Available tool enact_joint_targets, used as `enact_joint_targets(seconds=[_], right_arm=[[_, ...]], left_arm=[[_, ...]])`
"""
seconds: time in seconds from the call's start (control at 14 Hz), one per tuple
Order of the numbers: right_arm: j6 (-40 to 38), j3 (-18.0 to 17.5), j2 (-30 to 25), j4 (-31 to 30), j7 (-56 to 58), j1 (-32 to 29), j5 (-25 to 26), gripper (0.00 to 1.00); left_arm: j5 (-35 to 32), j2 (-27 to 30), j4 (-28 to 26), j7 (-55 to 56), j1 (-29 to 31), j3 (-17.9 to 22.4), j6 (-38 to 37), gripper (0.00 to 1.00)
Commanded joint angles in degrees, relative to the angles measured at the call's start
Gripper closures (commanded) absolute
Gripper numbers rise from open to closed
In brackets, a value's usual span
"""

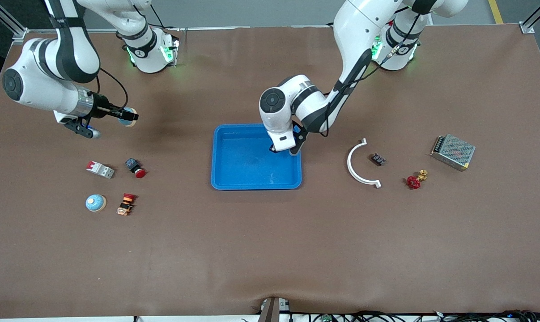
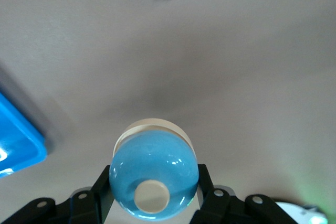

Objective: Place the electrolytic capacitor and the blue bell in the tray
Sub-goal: 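Open the left gripper over the tray while the right gripper carries the bell, then grasp another capacitor with the left gripper while the right gripper lowers the bell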

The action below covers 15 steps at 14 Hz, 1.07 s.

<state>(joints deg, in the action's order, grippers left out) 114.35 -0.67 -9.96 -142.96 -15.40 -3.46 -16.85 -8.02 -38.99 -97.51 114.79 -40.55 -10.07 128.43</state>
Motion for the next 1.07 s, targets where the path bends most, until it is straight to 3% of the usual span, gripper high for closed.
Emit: enact_joint_targets(seconds=[0.0,0.07,0.43,0.71,1.0], right_arm=[[0.78,0.23,-1.12,0.31,-12.93,7.55,-1.69,1.0],[1.91,0.23,-0.94,1.27,-18.03,11.07,-2.47,1.0],[12.89,0.32,1.07,1.37,-34.22,24.43,-2.75,1.0],[25.35,0.4,8.79,1.37,-47.41,36.3,-2.22,1.0],[37.07,0.4,18.11,2.68,-53.84,41.86,-2.13,1.0]], left_arm=[[-1.21,-0.39,0.75,1.22,0.29,0.31,-0.2,0.44],[-1.21,-0.12,0.83,1.14,0.47,0.31,-0.29,0.0],[-1.65,5.31,2.24,-2.36,3.45,0.93,-4.31,0.0],[-1.74,12.25,1.89,-17.01,10.82,0.84,-15.81,0.0],[-1.74,19.81,-6.26,-37.48,20.65,0.4,-20.06,0.0]])
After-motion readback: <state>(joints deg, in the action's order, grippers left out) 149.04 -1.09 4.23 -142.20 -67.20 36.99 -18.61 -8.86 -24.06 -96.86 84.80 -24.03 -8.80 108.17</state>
